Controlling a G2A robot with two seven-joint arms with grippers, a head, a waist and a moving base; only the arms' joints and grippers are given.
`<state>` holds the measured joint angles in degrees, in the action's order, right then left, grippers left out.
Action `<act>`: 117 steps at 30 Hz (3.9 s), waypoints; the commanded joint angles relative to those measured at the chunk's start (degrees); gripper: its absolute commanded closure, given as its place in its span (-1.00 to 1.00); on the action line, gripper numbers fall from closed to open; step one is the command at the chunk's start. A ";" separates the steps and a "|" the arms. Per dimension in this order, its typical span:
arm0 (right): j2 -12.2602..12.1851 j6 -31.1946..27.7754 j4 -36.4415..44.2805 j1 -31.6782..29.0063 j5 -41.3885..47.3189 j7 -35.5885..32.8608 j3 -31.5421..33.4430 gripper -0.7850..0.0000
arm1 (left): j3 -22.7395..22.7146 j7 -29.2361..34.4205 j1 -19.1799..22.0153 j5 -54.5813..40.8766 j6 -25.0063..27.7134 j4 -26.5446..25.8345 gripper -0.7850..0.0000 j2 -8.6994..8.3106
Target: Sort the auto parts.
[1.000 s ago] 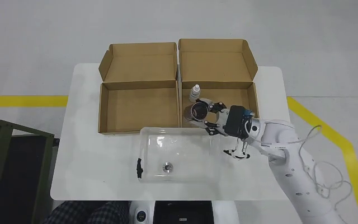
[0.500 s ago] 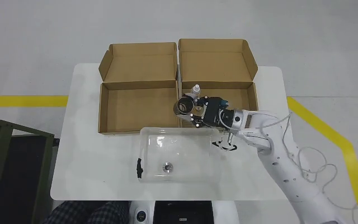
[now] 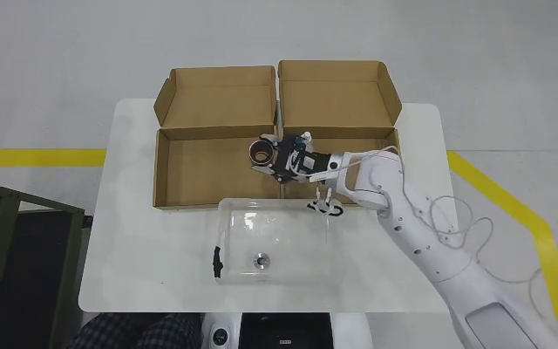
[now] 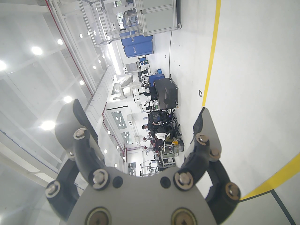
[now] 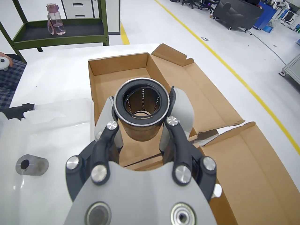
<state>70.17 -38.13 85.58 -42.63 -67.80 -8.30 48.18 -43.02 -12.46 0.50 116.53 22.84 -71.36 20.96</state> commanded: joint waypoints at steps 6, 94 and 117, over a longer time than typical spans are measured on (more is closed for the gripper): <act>2.83 1.83 -7.62 6.26 0.56 -0.35 -5.18 1.00 | 0.00 0.00 0.00 0.00 0.00 0.00 -1.00 0.00; 6.15 -8.83 8.15 -8.25 -13.58 -10.72 2.60 -0.22 | 0.00 0.00 0.00 0.00 0.00 0.00 -1.00 0.00; 2.12 -14.97 18.48 -23.09 -18.94 -9.40 7.22 -0.32 | 0.00 0.00 0.00 0.00 0.00 0.00 -1.00 0.00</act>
<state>72.45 -52.79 103.91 -65.32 -86.61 -17.69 55.13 -43.02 -12.46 0.50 116.53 22.84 -71.36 20.96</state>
